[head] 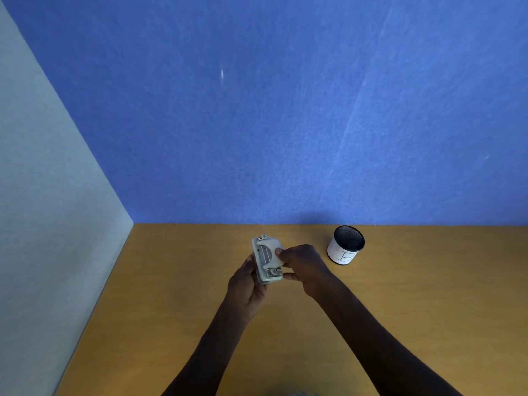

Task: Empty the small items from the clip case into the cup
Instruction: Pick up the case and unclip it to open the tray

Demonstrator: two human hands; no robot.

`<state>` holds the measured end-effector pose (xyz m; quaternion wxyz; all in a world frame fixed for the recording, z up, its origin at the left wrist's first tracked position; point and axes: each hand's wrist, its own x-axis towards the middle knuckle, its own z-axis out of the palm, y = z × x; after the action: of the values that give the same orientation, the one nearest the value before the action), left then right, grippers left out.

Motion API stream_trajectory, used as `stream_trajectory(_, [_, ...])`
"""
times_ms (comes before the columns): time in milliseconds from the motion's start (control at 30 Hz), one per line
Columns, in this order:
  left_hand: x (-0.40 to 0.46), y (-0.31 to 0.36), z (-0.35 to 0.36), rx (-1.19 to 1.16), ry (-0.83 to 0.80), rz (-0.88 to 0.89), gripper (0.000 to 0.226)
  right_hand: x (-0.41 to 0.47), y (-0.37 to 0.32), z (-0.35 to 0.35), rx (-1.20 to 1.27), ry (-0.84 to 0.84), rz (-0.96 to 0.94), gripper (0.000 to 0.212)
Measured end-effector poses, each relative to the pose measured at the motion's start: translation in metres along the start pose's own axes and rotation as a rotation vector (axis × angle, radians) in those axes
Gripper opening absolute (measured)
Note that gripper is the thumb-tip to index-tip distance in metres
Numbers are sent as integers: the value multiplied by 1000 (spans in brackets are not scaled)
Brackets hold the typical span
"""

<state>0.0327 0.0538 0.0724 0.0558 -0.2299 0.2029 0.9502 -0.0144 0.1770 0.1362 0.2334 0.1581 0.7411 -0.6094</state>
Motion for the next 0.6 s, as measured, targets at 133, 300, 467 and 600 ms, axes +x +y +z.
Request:
stream_trajectory(133, [2, 0, -1, -11, 50, 9, 29, 5, 2, -1, -13, -21, -4, 28])
stream_trajectory(300, [3, 1, 0, -19, 76, 6, 28, 11, -1, -3, 7, -43, 24, 19])
stream_trajectory(467, [7, 4, -2, -31, 98, 3, 30, 18, -1, -11, 142, -122, 45, 17])
stream_trajectory(600, [11, 5, -7, -24, 137, -2, 29, 24, 1, -15, 293, -165, 122, 17])
